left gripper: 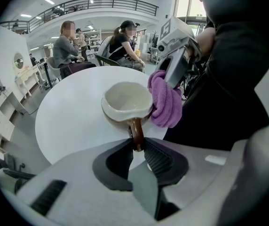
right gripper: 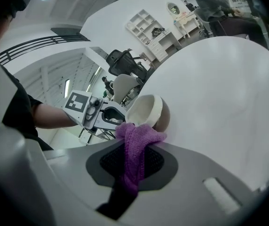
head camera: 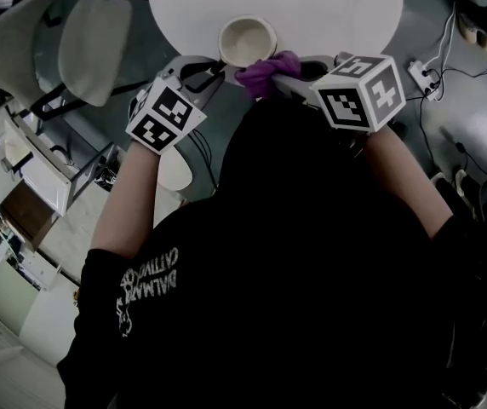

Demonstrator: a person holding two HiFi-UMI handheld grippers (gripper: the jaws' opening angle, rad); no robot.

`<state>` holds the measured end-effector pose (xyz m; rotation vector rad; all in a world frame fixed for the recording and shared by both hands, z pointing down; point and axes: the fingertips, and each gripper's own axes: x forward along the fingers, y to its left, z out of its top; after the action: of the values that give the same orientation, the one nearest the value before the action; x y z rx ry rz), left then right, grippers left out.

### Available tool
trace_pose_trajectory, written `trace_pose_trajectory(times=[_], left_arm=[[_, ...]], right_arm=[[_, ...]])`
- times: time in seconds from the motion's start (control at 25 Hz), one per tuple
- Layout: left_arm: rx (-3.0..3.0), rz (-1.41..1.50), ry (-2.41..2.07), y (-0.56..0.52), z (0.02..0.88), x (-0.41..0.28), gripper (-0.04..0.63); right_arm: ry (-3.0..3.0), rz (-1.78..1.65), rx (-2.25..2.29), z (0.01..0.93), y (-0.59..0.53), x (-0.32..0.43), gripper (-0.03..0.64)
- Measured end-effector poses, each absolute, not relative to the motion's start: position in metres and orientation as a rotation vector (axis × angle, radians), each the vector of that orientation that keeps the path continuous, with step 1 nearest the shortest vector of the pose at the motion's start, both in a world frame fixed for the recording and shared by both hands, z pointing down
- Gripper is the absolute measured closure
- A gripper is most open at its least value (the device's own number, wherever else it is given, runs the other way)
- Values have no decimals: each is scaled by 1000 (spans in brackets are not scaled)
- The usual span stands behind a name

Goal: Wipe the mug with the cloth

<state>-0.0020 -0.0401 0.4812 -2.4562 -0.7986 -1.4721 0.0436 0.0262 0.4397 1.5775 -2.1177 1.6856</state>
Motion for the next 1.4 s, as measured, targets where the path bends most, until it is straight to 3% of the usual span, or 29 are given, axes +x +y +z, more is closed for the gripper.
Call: trace_pose_trajectory(times=[1.4], left_arm=[[-2363,-1557,-874,-40,479,5,520]], right_arm=[[-2077,1576,1597,447,8,132,569]])
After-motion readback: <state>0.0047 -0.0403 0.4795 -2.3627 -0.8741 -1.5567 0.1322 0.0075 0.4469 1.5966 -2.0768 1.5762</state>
